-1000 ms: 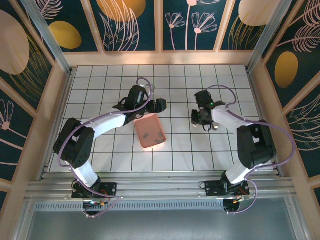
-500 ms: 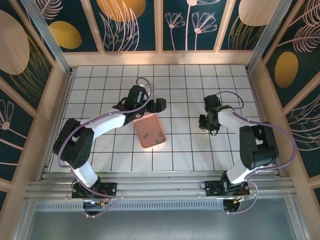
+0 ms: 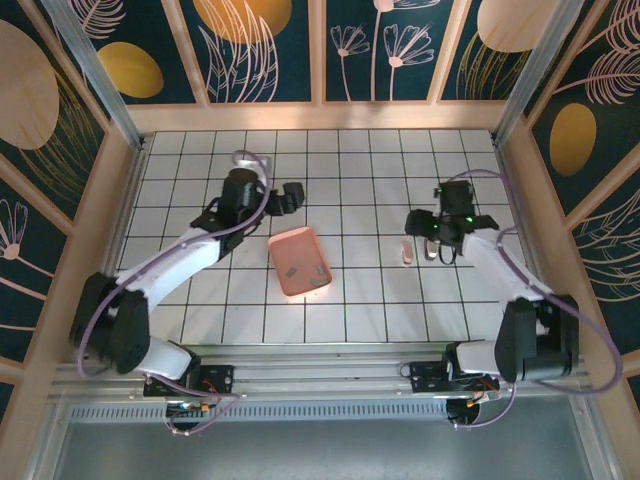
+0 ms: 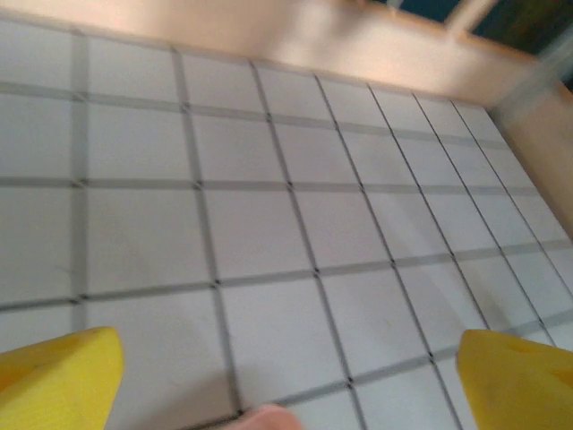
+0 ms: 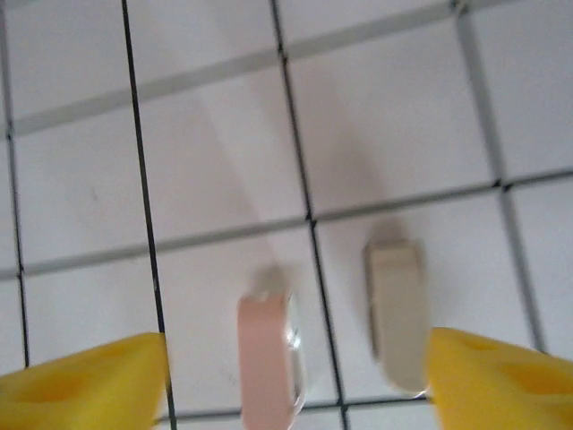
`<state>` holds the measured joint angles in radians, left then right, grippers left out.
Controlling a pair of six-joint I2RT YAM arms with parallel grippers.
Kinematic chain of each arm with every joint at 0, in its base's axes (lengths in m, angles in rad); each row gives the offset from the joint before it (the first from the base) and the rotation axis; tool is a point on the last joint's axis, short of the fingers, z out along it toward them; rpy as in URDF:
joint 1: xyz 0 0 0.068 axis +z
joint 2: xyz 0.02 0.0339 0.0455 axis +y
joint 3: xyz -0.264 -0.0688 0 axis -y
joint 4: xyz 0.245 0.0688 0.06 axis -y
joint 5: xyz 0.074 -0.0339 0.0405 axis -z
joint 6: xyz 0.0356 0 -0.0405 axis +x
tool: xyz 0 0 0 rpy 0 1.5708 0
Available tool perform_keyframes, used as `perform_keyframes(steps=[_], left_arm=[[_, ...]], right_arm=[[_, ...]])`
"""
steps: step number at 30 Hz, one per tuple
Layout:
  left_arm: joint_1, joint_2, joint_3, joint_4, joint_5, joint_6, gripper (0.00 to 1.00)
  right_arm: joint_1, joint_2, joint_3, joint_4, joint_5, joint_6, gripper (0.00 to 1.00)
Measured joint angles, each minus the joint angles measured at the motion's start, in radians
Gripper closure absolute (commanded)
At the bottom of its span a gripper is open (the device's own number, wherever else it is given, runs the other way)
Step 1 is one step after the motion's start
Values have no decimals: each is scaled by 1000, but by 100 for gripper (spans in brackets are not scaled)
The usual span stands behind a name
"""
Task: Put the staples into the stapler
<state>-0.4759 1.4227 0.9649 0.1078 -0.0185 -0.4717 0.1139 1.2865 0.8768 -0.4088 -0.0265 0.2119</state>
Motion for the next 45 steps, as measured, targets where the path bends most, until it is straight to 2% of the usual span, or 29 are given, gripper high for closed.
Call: perform_keyframes(steps=[5, 11, 16, 20, 24, 26, 30, 33, 36, 40, 45], left_arm=[[102, -209, -147, 37, -215, 66, 1], [190, -329, -377, 168, -399, 160, 1], [197, -388, -586, 347, -496, 219, 1], [200, -398, -705, 499, -537, 265, 1], [224, -336, -782, 675, -532, 313, 1], [250, -255, -808, 778, -511, 323, 1], [273, -129, -801, 883, -463, 368, 1], [282, -40, -798, 1030, -431, 426, 1], [352, 59, -803, 1160, -389, 423, 1], [423, 101, -777, 1167, -351, 395, 1], [441, 100, -765, 1175, -325, 372, 1]], right_arm=[[-149, -169, -172, 227, -11, -35, 1], [-326, -269, -446, 569, -75, -59, 1], [-399, -271, -614, 840, -129, -77, 1], [-408, -212, -692, 1047, -159, -80, 1], [-409, -131, -751, 1221, -190, -79, 1], [-409, -87, -774, 1328, -214, -75, 1], [-407, 10, -795, 1537, -250, -72, 1], [-396, 53, -787, 1597, -265, -72, 1], [-370, 77, -774, 1642, -262, -72, 1], [-271, 175, -775, 1779, -211, -92, 1], [-201, 278, -774, 1835, -147, -130, 1]])
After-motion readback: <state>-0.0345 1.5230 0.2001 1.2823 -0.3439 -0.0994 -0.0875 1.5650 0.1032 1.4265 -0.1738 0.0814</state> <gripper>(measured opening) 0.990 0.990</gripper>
